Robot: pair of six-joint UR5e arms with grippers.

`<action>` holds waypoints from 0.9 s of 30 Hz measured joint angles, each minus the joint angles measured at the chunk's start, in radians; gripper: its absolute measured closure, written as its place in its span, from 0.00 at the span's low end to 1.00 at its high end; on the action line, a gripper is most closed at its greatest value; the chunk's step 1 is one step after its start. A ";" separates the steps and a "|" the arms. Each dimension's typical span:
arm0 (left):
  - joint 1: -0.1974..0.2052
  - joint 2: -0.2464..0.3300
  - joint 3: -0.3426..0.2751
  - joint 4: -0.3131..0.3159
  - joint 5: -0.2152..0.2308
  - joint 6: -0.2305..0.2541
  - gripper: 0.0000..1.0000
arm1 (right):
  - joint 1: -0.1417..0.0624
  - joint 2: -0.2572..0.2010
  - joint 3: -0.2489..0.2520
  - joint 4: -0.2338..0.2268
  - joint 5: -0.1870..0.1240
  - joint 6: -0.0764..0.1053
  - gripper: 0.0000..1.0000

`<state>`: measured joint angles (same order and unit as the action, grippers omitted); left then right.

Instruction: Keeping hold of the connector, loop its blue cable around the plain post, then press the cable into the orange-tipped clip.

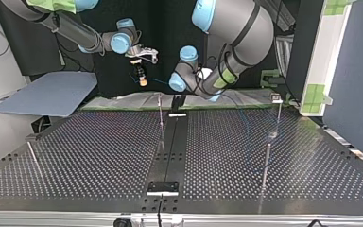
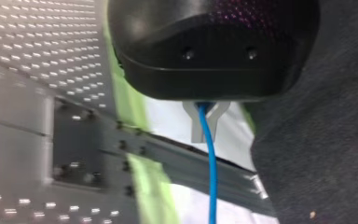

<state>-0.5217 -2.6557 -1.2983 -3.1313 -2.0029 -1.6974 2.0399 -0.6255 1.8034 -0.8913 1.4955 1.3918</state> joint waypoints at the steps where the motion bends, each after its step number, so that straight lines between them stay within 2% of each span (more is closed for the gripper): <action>1: -0.003 0.013 -0.013 0.012 -0.012 -0.001 1.00 | -0.002 0.000 0.000 0.003 0.001 0.000 1.00; 9: -0.038 0.090 -0.090 0.090 -0.072 -0.008 1.00 | -0.016 -0.001 0.001 0.028 0.003 -0.004 1.00; 16: -0.103 0.163 -0.163 0.162 -0.140 -0.049 1.00 | -0.030 -0.030 0.019 0.035 0.009 -0.003 1.00; 22: -0.162 0.189 -0.221 0.221 -0.195 -0.071 1.00 | -0.047 -0.064 0.037 0.029 0.018 0.014 1.00; 27: -0.178 0.190 -0.266 0.266 -0.188 -0.080 1.00 | -0.057 -0.068 0.039 0.024 0.016 0.033 1.00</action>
<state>-0.6999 -2.4658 -1.5641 -2.8657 -2.1906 -1.7774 1.9829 -0.6939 1.8422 -0.8677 1.5115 1.4245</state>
